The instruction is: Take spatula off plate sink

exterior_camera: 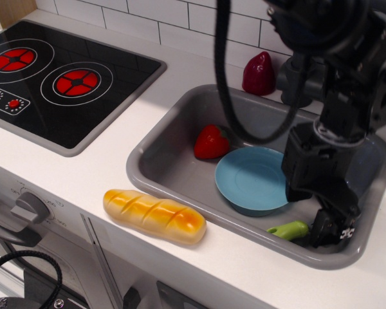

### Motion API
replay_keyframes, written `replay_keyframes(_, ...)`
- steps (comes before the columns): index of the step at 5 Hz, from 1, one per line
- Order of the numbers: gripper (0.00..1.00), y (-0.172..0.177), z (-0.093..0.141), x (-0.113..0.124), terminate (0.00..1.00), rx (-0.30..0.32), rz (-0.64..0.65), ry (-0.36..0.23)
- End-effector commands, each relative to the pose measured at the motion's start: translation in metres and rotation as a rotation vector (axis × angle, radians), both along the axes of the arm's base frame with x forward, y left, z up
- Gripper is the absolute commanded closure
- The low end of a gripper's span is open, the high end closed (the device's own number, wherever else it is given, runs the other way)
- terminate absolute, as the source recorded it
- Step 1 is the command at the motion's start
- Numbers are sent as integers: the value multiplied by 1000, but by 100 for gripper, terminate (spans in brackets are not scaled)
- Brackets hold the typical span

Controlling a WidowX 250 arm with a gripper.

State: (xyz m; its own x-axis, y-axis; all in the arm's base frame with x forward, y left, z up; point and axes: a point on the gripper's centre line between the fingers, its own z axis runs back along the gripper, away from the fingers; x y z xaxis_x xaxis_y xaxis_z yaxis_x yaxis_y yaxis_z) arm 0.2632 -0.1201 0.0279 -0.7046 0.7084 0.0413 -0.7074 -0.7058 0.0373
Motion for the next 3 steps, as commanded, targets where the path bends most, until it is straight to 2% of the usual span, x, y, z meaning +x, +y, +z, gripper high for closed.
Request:
replay_keyframes(1,0,10,62,29,0,-49,-228,-202)
replay_keyframes(2,0,10,62,29,0,-49,-228,-202)
replay_keyframes(3,0,10,62,29,100,-49,-228,-202)
